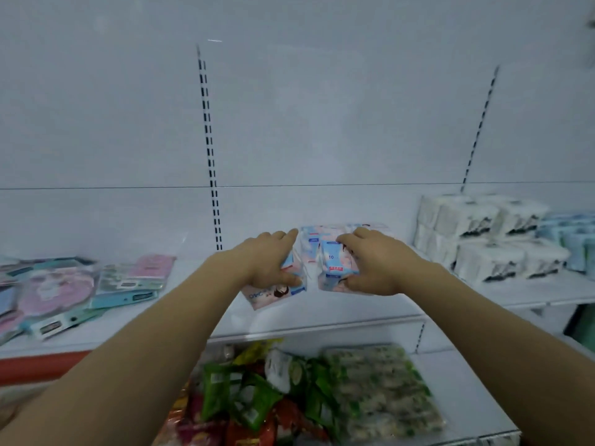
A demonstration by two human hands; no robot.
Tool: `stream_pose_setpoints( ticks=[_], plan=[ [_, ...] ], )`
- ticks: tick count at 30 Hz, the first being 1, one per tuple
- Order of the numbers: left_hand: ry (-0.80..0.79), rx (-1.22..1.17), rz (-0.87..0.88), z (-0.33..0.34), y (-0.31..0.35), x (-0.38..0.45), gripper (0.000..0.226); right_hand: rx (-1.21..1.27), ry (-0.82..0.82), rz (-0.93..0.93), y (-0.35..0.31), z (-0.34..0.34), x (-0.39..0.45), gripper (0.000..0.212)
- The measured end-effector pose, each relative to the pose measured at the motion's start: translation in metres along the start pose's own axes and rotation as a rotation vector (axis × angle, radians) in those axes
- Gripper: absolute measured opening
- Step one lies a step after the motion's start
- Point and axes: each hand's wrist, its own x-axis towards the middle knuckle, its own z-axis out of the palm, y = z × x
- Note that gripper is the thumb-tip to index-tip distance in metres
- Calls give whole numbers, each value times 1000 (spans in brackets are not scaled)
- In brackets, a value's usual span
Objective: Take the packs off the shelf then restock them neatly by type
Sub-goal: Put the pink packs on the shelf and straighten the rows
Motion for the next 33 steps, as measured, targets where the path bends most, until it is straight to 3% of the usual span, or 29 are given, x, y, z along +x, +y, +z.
stream_pose_setpoints(
  ticks=[7,14,18,24,33],
  plan=[
    [15,30,107,15,40,87,95,-14,-56,120,84,24,7,85],
    [-44,24,133,35,51,149,88,-22,-92,180,126,43,43,77],
    [-110,0,123,44,54,169,80,-16,-147,130,140,59,65,79],
    [-97,31,23,47,57,173,103,-39,-125,-12,166,71,83,76],
    [-124,45,-168,46,65,164,92,-97,-49,-156,179,79,80,77]
  ],
)
